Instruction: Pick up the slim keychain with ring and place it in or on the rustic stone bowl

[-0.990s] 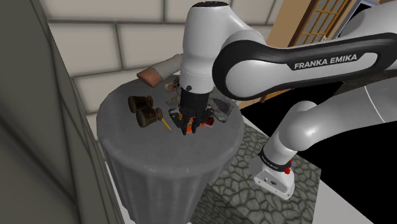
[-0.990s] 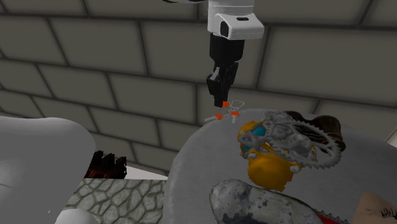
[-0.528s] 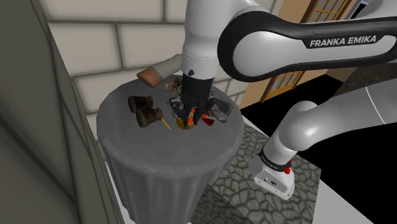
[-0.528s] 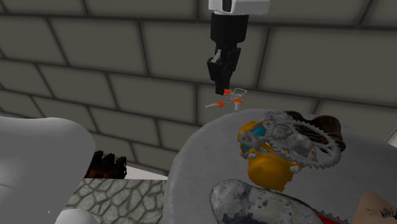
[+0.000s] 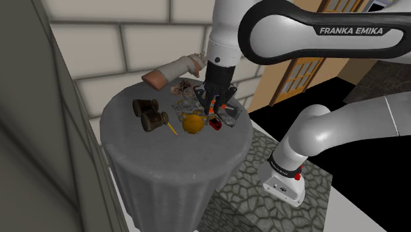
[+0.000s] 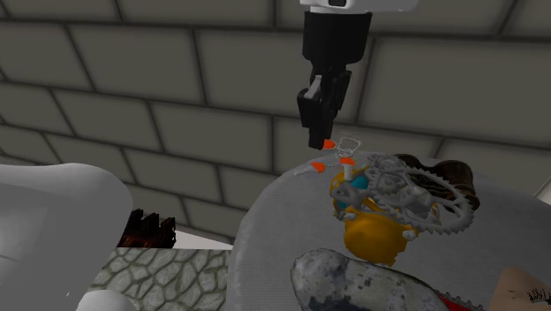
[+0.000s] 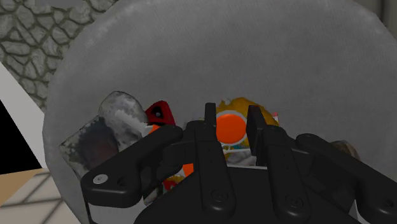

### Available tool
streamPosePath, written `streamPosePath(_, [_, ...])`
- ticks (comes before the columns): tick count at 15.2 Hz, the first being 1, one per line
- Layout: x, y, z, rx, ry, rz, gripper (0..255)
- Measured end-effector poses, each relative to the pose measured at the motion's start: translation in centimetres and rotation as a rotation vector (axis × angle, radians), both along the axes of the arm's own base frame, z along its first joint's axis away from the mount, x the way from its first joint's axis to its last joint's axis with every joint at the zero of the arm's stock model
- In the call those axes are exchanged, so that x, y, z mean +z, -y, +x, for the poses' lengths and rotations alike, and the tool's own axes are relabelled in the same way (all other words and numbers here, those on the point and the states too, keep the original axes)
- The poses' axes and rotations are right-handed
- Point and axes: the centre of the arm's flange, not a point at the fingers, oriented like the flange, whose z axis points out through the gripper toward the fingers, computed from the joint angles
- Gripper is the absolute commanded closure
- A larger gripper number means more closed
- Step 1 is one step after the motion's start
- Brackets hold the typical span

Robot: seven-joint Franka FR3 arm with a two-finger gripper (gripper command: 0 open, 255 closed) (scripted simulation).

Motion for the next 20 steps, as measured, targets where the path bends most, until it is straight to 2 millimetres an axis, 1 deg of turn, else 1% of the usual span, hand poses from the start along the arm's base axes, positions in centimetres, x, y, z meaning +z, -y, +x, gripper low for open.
streamPosePath(3, [-0.2, 3.9, 0.4, 0.000, 0.000, 0.000, 255])
streamPosePath(8, [0.4, 10.6, 1.3, 0.000, 0.000, 0.001, 255])
streamPosePath(12, [0.2, 15.7, 1.6, 0.000, -0.001, 0.001, 255])
streamPosePath(13, [0.4, 16.5, 1.8, 0.001, -0.001, 0.001, 255])
streamPosePath(15, [-0.2, 17.0, 2.0, 0.002, -0.001, 0.000, 255])
streamPosePath(20, [-2.6, 17.2, 1.9, 0.002, -0.001, 0.000, 255])
